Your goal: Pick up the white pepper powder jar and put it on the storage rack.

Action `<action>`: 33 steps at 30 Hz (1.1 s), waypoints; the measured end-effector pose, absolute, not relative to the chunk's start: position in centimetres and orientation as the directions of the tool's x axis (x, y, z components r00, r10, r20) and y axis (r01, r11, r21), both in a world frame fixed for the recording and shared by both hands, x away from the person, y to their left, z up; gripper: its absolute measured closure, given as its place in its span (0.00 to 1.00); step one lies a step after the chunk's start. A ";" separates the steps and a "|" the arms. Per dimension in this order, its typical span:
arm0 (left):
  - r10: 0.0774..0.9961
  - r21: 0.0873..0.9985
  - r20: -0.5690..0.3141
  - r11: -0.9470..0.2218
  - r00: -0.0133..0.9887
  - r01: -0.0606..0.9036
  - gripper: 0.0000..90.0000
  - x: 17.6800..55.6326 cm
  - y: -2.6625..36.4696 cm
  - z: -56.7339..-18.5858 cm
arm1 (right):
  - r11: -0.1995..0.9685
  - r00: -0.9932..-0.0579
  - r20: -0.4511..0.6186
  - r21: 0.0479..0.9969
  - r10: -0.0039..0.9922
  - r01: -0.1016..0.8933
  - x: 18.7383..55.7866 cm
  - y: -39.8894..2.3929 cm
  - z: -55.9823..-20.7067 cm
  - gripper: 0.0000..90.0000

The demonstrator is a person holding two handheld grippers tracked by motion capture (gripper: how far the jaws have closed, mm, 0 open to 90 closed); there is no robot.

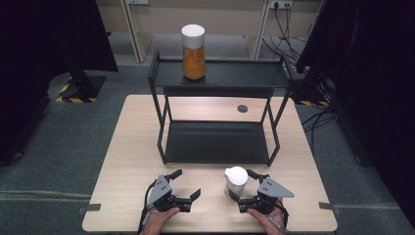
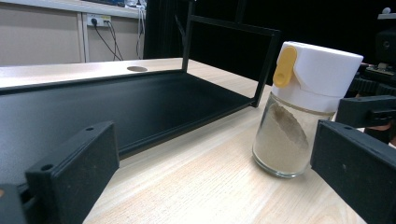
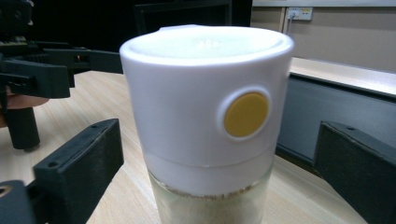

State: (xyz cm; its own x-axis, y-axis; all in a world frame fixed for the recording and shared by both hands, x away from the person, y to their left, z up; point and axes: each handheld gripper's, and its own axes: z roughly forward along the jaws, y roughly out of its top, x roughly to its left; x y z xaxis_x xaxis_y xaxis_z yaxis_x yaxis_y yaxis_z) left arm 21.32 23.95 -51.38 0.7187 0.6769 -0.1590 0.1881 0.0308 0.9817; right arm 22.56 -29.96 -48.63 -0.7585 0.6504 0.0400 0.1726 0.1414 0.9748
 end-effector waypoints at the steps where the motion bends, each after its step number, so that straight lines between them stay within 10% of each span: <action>1: 0.677 0.982 -0.159 0.031 0.719 0.188 0.01 21.3 24.0 -51.4 | 0.143 -0.759 0.041 0.974 0.650 0.175 22.6 -29.9 -48.6 0.06; 14: 0.676 0.980 -0.167 0.034 0.718 0.195 0.01 21.4 24.0 -51.4 | 0.189 -0.777 0.025 0.965 0.629 0.184 23.5 -29.1 -48.3 0.33; 33: 0.676 0.978 -0.175 0.038 0.716 0.203 0.01 21.4 24.0 -51.5 | 0.203 -0.770 -0.032 0.971 0.637 0.128 22.4 -29.1 -46.5 0.34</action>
State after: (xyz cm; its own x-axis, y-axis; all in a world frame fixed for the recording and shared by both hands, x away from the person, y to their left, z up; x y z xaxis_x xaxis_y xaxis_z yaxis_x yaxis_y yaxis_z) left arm 21.41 24.04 -51.51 0.7155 0.6764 -0.1747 0.2030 0.0379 0.9784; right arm 22.39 -29.09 -46.54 -0.7699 0.6374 -0.0319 0.1282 0.2034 0.9707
